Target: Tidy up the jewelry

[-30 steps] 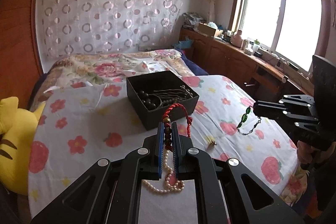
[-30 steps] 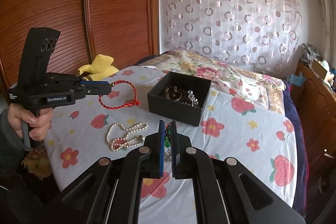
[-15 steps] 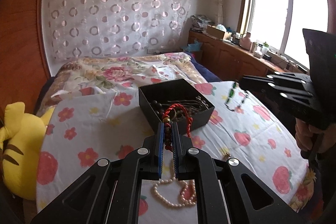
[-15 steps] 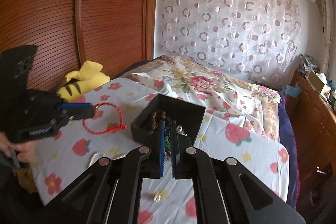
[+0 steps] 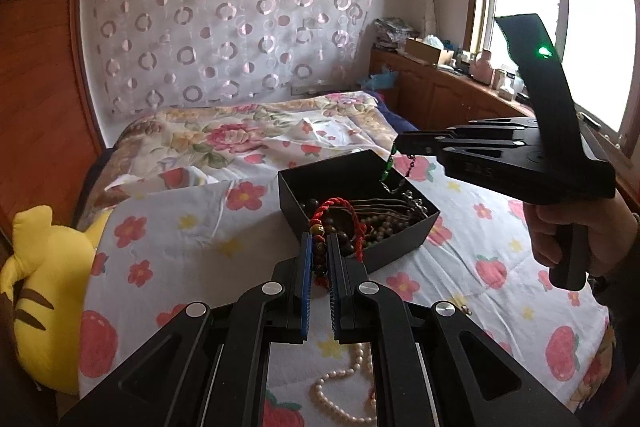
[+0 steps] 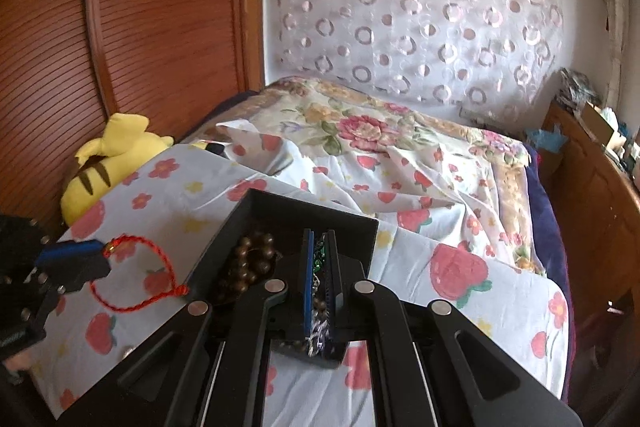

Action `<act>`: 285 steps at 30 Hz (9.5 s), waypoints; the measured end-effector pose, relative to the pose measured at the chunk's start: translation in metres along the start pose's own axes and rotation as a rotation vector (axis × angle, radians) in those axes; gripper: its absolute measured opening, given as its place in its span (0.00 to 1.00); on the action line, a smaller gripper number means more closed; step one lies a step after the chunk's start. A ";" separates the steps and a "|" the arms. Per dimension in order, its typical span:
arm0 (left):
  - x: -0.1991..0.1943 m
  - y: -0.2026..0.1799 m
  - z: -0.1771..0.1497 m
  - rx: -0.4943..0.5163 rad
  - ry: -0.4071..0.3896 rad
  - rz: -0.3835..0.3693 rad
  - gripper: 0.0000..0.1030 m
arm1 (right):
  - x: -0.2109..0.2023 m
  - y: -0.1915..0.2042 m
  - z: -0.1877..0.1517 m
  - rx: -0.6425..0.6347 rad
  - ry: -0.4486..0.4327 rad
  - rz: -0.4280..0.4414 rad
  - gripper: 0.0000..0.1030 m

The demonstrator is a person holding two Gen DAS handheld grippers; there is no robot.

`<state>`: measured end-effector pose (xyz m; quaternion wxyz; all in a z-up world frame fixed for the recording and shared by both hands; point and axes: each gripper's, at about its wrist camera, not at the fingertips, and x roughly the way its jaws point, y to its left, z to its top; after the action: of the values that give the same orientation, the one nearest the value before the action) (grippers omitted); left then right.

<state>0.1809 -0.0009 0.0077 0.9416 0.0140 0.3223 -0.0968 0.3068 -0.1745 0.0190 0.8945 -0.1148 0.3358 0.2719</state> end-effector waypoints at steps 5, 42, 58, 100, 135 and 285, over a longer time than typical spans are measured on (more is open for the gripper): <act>0.012 0.001 0.008 0.001 0.011 0.010 0.06 | 0.004 -0.006 0.005 0.051 0.001 0.018 0.10; 0.033 0.005 -0.026 0.001 0.027 0.054 0.75 | -0.057 0.017 -0.107 -0.010 0.034 0.117 0.27; -0.004 0.017 -0.095 -0.038 0.097 0.016 0.86 | -0.032 0.031 -0.146 -0.058 0.192 0.117 0.28; 0.024 -0.006 -0.094 0.073 0.247 -0.013 0.08 | -0.029 0.026 -0.148 -0.020 0.176 0.100 0.11; -0.100 -0.039 0.021 0.095 -0.183 -0.040 0.04 | -0.062 0.032 -0.122 -0.041 0.062 0.122 0.10; -0.145 -0.065 -0.073 -0.070 -0.234 0.185 0.93 | -0.198 0.054 -0.158 0.228 -0.324 -0.171 0.98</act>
<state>0.0124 -0.0330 0.0406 0.9775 -0.0006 0.2111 0.0008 0.0672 -0.2724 0.0303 0.9638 0.0041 0.2053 0.1701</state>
